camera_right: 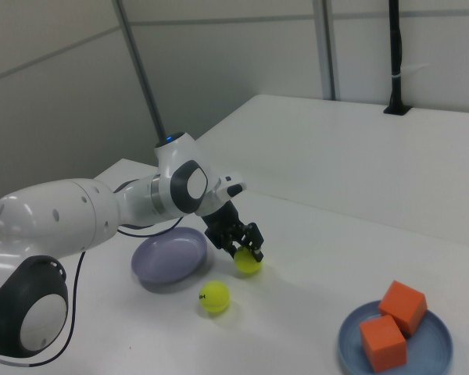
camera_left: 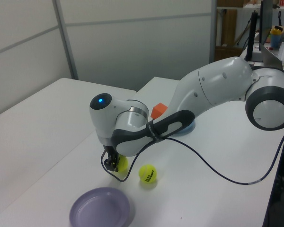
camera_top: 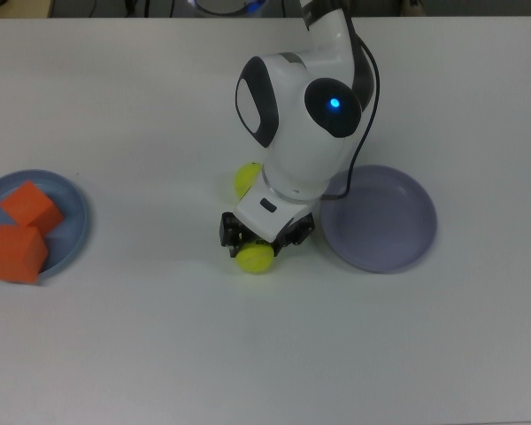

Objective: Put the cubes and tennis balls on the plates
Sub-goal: 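Lower the gripper onto a yellow tennis ball and close it, then carry the tennis ball onto the lavender plate and release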

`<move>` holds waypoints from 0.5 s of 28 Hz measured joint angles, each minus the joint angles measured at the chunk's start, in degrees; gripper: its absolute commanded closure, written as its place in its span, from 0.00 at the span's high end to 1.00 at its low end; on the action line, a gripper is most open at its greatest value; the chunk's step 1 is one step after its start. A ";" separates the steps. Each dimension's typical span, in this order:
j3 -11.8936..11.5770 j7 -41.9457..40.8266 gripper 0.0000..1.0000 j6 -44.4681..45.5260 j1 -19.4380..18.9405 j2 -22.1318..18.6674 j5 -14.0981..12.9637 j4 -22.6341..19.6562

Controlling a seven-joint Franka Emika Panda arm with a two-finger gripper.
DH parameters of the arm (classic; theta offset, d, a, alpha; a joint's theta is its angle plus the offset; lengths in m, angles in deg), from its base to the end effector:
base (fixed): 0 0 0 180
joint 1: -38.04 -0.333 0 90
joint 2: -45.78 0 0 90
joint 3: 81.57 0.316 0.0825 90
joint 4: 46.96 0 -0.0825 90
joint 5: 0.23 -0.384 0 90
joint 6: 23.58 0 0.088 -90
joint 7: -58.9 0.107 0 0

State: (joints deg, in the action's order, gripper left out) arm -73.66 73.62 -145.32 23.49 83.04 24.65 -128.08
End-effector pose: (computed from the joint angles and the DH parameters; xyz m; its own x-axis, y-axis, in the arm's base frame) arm 0.6889 0.2427 0.3284 0.9375 0.3296 0.1120 0.2895 -0.9169 0.2748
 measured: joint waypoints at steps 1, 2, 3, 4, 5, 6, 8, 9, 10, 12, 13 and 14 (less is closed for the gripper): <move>0.12 0.05 0.00 -0.05 -0.01 -0.13 -0.01 0.18; 0.37 0.07 0.00 -0.07 -0.01 -0.33 -0.08 0.41; 0.80 0.07 0.00 -0.07 0.00 -0.59 -0.29 0.72; 1.58 0.07 0.00 -0.08 0.01 -1.07 -0.65 1.13; 2.20 0.08 0.00 -0.06 -0.01 -1.50 -0.88 1.35; 2.94 0.14 0.00 0.04 -0.04 -2.00 -1.10 1.49; 5.00 0.53 0.00 1.51 -0.12 -3.35 -1.41 1.59; 5.77 0.67 0.00 2.41 -0.19 -3.82 -1.45 1.57; 6.63 0.87 0.00 3.47 -0.28 -4.22 -1.47 1.58; 8.19 1.61 0.10 5.69 -0.53 -4.88 -1.47 1.54; 8.77 2.01 0.55 6.78 -0.71 -5.10 -1.47 1.53; 9.35 2.55 0.89 8.06 -1.06 -5.29 -1.47 1.47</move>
State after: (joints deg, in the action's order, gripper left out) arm -64.31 76.17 -137.26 22.44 77.74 23.18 -126.60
